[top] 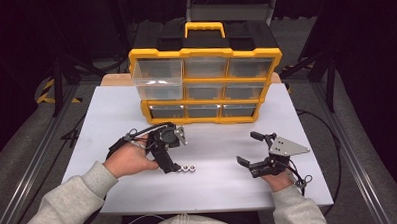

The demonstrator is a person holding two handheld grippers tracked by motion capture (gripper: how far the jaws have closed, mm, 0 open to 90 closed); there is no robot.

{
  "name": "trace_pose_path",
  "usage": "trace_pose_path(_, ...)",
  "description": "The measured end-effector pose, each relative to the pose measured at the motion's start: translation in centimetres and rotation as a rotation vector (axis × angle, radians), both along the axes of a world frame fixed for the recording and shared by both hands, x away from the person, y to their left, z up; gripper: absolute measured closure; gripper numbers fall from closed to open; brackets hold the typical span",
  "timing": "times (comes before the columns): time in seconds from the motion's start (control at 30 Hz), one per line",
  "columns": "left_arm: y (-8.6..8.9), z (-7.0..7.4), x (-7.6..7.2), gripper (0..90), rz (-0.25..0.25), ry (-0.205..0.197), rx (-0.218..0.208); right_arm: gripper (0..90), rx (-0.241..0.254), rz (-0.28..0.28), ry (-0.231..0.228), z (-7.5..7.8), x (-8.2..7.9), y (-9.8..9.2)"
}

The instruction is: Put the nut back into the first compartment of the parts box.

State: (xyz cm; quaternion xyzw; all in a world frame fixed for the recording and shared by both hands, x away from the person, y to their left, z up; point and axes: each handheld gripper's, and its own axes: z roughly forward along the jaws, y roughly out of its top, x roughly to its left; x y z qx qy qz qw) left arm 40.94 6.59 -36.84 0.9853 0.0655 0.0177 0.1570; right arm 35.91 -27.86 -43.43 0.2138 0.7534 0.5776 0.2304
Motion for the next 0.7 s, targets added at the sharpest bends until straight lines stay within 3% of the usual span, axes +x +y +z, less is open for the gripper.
trace_pose_path(0.4, -0.4, -2.2, 0.2, 18.1, -0.02, 0.047, 0.005, 3.3, -0.003, 0.009, 0.005, -0.1, 0.0, 0.1)
trace_pose_path(0.7, -0.6, -3.6, 0.4, 23.5, -0.006, 0.083, 0.011, 3.3, -0.002, 0.01, 0.011, -0.1, 0.0, 0.1)
